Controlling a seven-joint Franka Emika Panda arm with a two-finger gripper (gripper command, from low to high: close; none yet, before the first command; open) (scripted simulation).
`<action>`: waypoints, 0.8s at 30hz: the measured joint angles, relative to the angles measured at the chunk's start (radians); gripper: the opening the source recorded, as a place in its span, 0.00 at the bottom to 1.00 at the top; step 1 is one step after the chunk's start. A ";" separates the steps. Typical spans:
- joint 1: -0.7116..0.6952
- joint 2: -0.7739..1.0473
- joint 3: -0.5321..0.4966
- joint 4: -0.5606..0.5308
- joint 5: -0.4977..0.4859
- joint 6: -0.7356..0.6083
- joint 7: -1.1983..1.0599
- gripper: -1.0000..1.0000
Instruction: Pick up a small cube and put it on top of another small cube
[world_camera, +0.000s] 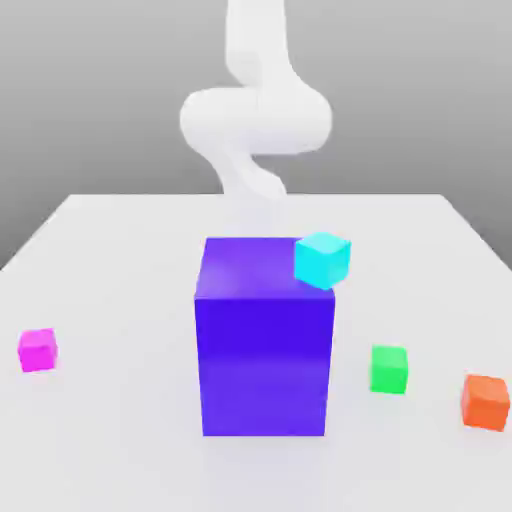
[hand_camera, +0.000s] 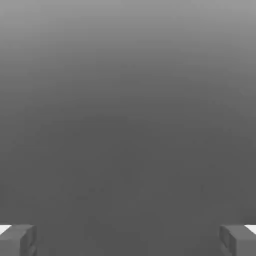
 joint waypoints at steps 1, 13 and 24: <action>-0.001 0.031 -0.029 -0.013 -0.007 0.017 -0.037 0.50; -0.019 0.371 -0.390 -0.158 -0.018 0.212 -0.498 0.50; -0.122 0.728 -0.648 -0.287 0.195 0.383 -1.077 0.50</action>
